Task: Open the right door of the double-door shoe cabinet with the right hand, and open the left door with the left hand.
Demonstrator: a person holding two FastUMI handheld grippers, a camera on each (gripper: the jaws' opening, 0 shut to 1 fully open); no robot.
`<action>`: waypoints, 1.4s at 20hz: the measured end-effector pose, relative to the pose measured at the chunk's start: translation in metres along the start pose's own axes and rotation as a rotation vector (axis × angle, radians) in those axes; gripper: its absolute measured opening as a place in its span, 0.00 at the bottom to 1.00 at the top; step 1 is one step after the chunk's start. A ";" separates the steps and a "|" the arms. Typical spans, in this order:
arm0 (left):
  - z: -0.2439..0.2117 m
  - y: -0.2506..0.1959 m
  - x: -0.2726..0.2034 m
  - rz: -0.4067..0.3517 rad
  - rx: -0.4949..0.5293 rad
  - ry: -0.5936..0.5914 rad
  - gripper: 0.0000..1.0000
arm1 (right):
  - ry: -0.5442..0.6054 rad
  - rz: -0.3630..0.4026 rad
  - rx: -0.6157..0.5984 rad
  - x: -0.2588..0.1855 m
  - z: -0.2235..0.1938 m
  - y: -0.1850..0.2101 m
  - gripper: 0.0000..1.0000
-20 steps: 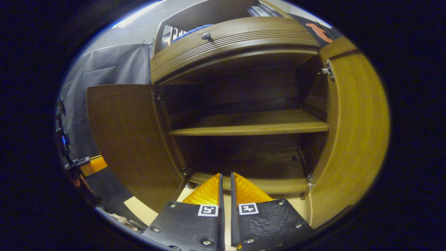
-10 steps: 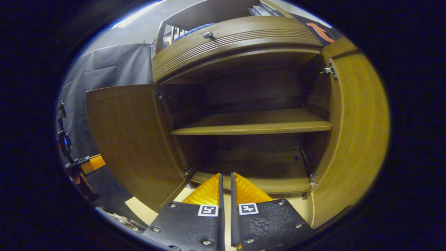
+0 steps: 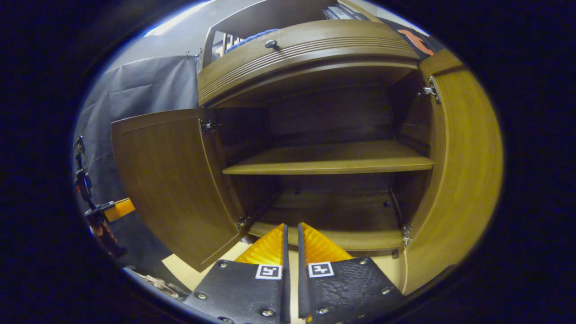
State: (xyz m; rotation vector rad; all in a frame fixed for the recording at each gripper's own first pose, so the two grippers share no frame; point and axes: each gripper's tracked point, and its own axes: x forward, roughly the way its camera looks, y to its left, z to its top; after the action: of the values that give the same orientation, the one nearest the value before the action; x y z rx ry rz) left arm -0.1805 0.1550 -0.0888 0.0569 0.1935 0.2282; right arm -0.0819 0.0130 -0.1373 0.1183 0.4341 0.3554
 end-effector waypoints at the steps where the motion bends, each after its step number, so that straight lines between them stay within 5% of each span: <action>1: 0.000 0.006 -0.002 0.009 -0.003 -0.002 0.24 | 0.000 0.000 -0.001 0.000 0.000 -0.001 0.07; 4: -0.002 0.013 -0.004 0.030 -0.011 -0.002 0.24 | 0.000 0.003 -0.001 0.001 0.001 -0.001 0.07; 5: -0.002 0.013 -0.005 0.034 -0.014 -0.002 0.32 | 0.001 0.005 -0.001 0.001 0.000 -0.001 0.07; 6: -0.001 0.013 -0.005 0.041 -0.016 -0.002 0.24 | 0.002 0.005 -0.002 0.002 0.000 0.000 0.07; 8: 0.000 0.015 -0.006 0.058 -0.011 -0.006 0.32 | 0.003 0.010 -0.002 0.002 0.000 0.001 0.07; 21: 0.027 0.015 -0.024 0.101 -0.003 -0.065 0.32 | 0.006 0.019 -0.009 0.003 -0.001 0.000 0.07; 22: 0.033 0.012 -0.027 0.099 -0.010 -0.079 0.24 | 0.007 0.020 -0.008 0.004 0.000 0.000 0.07; 24: 0.045 0.002 -0.029 0.087 -0.020 -0.103 0.32 | 0.007 0.023 -0.005 0.004 0.000 -0.001 0.07; 28: 0.065 -0.029 -0.027 0.035 -0.004 -0.137 0.24 | 0.000 0.023 -0.005 0.003 0.003 -0.001 0.07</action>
State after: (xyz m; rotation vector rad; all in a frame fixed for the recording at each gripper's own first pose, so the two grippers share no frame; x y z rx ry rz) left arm -0.1869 0.1180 -0.0226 0.0715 0.0559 0.2583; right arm -0.0779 0.0125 -0.1360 0.1188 0.4326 0.3785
